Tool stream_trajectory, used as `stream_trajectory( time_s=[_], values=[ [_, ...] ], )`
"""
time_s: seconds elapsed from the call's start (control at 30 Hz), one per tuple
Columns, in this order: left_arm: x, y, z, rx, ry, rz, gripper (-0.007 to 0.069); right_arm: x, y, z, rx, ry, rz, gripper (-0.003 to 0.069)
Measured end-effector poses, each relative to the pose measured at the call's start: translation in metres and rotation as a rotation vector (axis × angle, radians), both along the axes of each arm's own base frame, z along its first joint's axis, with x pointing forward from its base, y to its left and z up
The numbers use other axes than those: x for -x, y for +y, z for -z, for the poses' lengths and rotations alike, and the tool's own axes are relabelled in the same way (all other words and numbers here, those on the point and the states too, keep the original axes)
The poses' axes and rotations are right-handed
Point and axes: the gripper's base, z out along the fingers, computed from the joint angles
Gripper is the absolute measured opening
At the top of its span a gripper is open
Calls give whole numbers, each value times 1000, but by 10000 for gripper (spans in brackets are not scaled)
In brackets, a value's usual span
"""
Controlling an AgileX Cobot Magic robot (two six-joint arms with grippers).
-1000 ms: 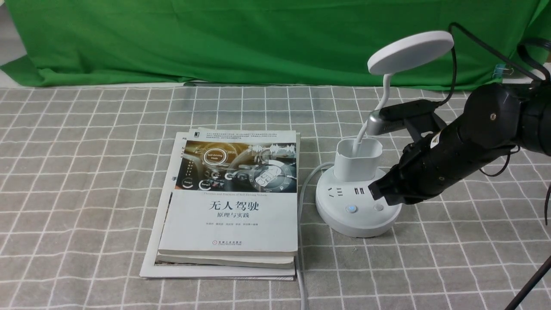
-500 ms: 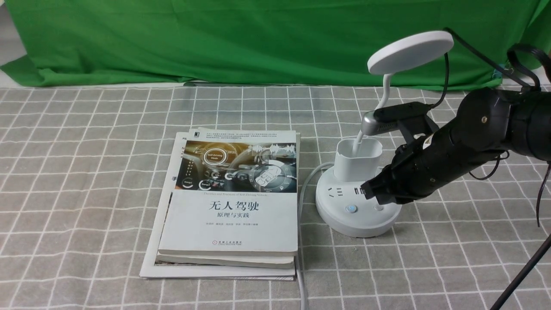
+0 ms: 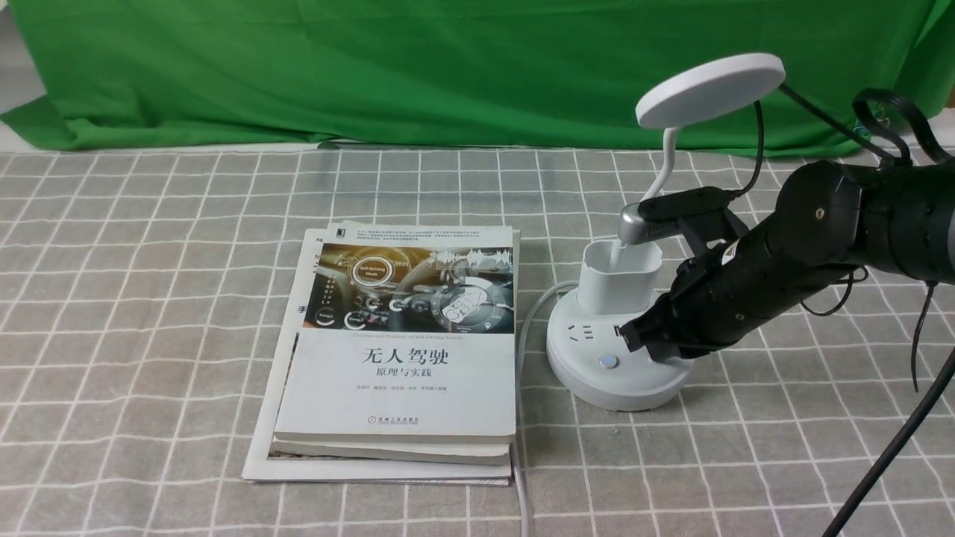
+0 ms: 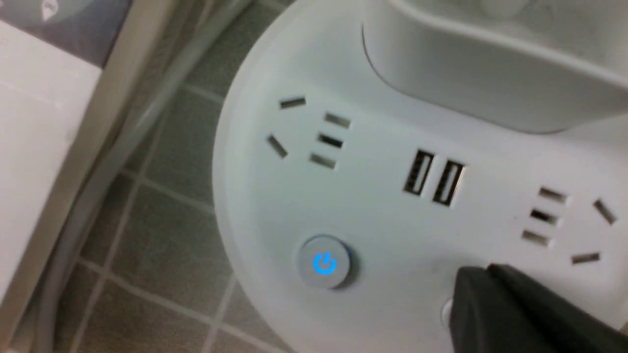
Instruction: Turn on the desk lamp on the grey coffee tablecloth with your hand.
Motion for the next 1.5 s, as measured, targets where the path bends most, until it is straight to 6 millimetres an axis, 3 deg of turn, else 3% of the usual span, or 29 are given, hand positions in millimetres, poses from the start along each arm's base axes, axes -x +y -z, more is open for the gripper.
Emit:
stream_trajectory(
  time_s=[0.23,0.33,0.47,0.67,0.83,1.0,1.2,1.3,1.37,1.47,1.5],
  values=[
    [0,0,0,0,0,0,19,17,-6,-42,-36,-82,-4,30],
    [0,0,0,0,0,0,19,36,-13,-42,-34,-66,0,30],
    [0,0,0,0,0,0,19,71,-27,-46,-40,-52,20,30],
    [0,0,0,0,0,0,19,131,-50,-72,-92,-150,37,32],
    [0,0,0,-1,0,0,19,168,-65,-86,-139,-238,49,36],
    [0,0,0,-1,0,0,19,189,-73,-109,-200,-374,57,48],
    [0,0,0,-1,0,0,19,196,-78,-124,-245,-505,72,58],
    [0,0,0,-1,0,0,19,199,-83,-127,-235,-587,72,59],
    [0,0,0,-7,1,0,19,210,-97,-126,-223,-686,120,56],
    [0,0,0,-9,1,-1,19,224,-112,-116,-207,-771,197,41],
    [0,0,0,-9,1,-1,19,238,-121,-101,-196,-834,240,31]
  ],
)
